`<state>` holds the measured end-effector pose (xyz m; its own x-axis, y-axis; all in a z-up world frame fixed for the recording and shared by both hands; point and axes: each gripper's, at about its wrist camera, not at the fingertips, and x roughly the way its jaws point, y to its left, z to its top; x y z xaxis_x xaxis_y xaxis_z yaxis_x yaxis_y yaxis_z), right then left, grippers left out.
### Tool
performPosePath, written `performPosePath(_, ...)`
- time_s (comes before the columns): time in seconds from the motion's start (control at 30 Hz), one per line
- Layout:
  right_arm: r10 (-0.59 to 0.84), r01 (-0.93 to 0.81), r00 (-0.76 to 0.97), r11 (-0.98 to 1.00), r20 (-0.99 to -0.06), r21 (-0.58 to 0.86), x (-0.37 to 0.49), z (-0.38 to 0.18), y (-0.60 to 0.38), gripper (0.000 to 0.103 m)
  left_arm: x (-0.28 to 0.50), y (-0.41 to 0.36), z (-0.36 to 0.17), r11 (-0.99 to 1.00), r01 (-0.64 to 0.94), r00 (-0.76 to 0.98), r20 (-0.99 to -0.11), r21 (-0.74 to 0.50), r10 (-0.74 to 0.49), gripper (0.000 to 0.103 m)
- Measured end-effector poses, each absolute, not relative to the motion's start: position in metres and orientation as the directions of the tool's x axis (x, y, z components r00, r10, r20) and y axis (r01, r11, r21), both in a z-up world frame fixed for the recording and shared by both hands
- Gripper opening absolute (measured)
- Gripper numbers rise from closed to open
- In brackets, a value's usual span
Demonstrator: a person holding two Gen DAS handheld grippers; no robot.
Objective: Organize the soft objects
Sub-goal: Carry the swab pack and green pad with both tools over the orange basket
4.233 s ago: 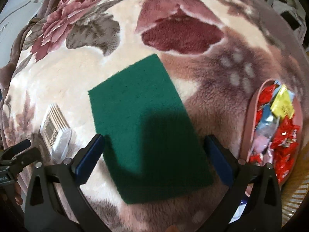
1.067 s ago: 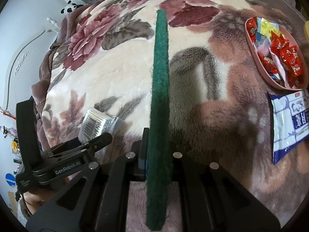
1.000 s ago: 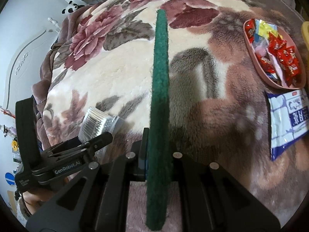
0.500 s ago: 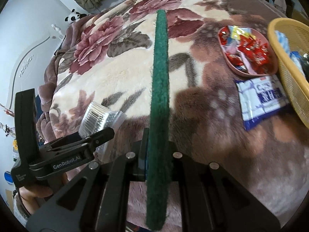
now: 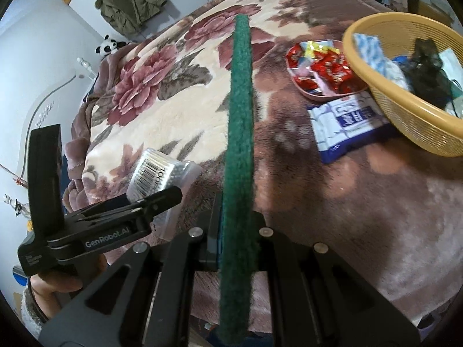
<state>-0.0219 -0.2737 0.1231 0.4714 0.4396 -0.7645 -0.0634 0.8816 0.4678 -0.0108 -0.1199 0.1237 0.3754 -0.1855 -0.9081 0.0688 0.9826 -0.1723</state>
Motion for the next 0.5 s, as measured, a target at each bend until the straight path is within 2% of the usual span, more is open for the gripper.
performPosePath(0.5,0.424,0.004,0.557,0.858,-0.714,0.513,-0.049,0.139,-0.342,0.008,-0.011,-0.204,0.138,0.971,0.179,0.371,-0.903,-0.159,-0.216,0.080)
